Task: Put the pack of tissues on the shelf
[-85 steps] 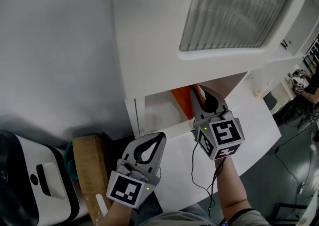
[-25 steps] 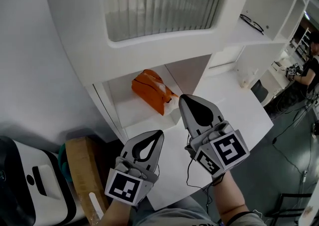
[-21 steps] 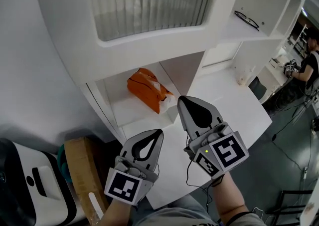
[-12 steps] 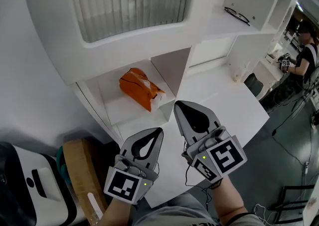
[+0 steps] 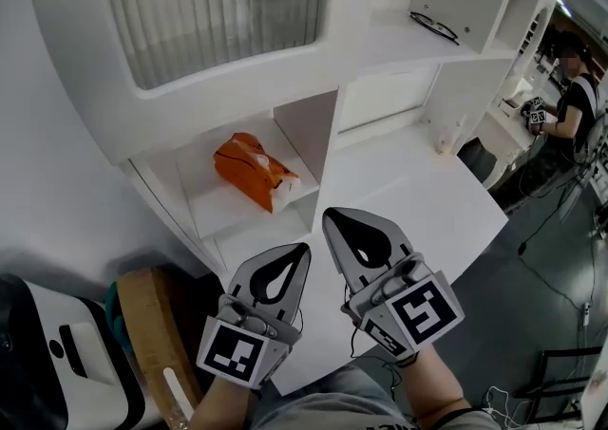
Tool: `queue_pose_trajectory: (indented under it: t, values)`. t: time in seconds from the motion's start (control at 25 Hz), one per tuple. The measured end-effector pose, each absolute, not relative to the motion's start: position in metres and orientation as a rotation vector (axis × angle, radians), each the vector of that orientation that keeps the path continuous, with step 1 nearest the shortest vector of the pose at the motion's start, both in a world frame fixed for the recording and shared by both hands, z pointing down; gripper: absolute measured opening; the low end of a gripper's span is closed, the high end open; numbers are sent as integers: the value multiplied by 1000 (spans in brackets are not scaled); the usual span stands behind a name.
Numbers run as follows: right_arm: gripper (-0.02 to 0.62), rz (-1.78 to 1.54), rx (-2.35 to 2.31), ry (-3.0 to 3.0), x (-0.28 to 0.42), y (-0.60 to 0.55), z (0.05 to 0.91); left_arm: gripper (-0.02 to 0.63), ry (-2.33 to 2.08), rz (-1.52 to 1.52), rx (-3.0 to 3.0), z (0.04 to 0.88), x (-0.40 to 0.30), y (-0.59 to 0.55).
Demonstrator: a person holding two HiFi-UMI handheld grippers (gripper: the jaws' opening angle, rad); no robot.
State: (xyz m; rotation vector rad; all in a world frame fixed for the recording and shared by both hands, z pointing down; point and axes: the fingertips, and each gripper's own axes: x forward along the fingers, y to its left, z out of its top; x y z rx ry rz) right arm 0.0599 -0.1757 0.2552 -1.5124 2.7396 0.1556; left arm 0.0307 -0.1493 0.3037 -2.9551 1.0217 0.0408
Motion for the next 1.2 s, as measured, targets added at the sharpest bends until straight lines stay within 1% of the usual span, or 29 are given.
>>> queue_pose_trajectory:
  t: [0.88,1.2]
  values:
    - [-6,106,-1449,2762,87,-129,274,31,1004,43,-2942,296,69,-126]
    - [-6,92,-1423,2771,96,-117,277,31,1024,145,-2867,282,75,-121]
